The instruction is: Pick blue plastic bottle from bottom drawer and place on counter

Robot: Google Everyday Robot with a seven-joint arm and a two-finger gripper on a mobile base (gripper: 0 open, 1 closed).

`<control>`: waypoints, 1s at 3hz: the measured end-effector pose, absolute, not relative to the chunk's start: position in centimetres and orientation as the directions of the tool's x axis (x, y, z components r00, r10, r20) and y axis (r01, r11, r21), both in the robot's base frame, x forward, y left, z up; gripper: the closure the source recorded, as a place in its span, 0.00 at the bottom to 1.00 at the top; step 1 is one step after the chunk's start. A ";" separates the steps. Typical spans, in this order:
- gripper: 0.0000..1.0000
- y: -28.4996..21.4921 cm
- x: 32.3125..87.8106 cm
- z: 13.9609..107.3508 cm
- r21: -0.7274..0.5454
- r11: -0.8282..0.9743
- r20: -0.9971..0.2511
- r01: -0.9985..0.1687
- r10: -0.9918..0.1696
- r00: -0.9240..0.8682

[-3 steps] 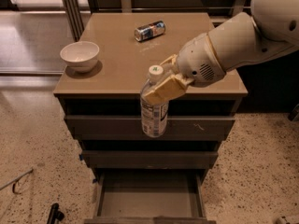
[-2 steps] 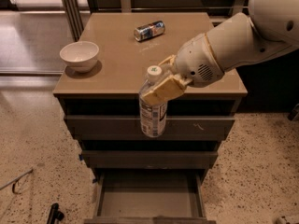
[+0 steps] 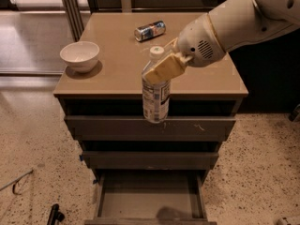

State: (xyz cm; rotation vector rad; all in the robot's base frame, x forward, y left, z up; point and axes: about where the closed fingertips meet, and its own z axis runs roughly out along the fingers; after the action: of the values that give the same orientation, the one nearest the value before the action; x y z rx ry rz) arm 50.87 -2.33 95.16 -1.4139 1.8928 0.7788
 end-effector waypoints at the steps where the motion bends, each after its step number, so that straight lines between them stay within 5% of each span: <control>1: 1.00 -2.5 55.0 96.5 0.099 0.298 -0.791 -0.949 -0.555 -0.257; 3: 1.00 -2.9 62.2 97.8 0.088 0.361 -0.821 -0.928 -0.502 -0.273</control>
Offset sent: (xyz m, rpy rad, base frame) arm 0.1346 -0.0098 0.0389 0.0696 -0.0051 -0.1509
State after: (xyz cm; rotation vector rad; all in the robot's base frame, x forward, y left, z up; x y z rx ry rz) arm 62.22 -2.88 97.80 -1.2420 1.9095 0.7586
